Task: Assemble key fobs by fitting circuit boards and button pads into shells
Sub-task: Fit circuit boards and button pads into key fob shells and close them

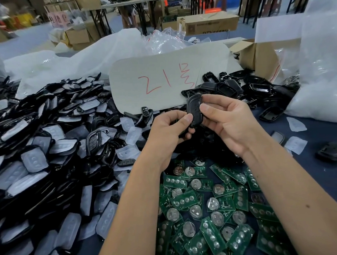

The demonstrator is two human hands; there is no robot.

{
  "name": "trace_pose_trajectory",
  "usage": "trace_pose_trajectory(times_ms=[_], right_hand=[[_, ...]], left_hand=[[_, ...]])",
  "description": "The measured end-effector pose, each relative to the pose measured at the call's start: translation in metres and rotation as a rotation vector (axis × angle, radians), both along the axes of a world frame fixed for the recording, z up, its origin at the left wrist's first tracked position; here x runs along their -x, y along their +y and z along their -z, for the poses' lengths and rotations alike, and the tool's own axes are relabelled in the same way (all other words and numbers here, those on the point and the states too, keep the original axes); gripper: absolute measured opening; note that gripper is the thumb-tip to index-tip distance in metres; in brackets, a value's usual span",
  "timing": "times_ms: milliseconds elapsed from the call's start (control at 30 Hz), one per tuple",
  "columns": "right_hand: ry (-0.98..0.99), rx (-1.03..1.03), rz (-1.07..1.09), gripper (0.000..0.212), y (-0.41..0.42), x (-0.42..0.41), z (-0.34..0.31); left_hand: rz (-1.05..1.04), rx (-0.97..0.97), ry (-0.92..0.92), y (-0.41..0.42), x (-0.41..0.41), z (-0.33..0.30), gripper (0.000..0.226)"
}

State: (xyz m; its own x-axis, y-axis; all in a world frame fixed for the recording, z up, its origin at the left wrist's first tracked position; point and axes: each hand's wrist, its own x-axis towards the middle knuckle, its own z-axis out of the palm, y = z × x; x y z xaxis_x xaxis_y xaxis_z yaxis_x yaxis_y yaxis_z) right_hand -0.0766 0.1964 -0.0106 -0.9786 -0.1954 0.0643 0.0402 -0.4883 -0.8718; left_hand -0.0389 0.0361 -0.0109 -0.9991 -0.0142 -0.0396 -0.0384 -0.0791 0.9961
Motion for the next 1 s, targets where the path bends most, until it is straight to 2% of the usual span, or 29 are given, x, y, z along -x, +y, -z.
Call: trace_pose_trajectory(times_ms=[133,267,367,433,533,667,800,1000], right_hand=[[-0.016,0.008,0.016,0.019,-0.004,0.000,0.003],[-0.038,0.055,0.023,0.029,-0.006,-0.003,0.002],[0.003,0.035,0.097,0.020,-0.011,-0.005,0.003],[0.064,-0.069,0.191,0.014,-0.015,-0.007,0.003],[0.149,-0.258,0.303,0.008,-0.019,-0.008,0.004],[0.190,-0.391,0.353,0.021,-0.025,-0.011,0.008],[0.194,-0.425,0.388,0.025,-0.029,-0.012,0.007],[0.143,-0.260,0.299,0.019,-0.029,-0.012,0.008]], left_hand=[[-0.005,-0.018,-0.009,0.002,-0.001,0.000,0.021],[-0.018,-0.026,-0.007,0.003,0.000,0.000,0.020],[-0.098,0.011,0.043,0.005,0.001,0.000,0.015],[-0.196,0.109,0.125,0.007,0.003,0.002,0.010],[-0.368,0.363,0.304,0.010,0.005,0.005,0.008],[-0.455,0.667,0.496,0.018,0.001,0.006,0.007],[-0.478,0.767,0.542,0.019,0.001,0.008,0.007],[-0.455,0.782,0.557,0.018,0.000,0.008,0.005]])
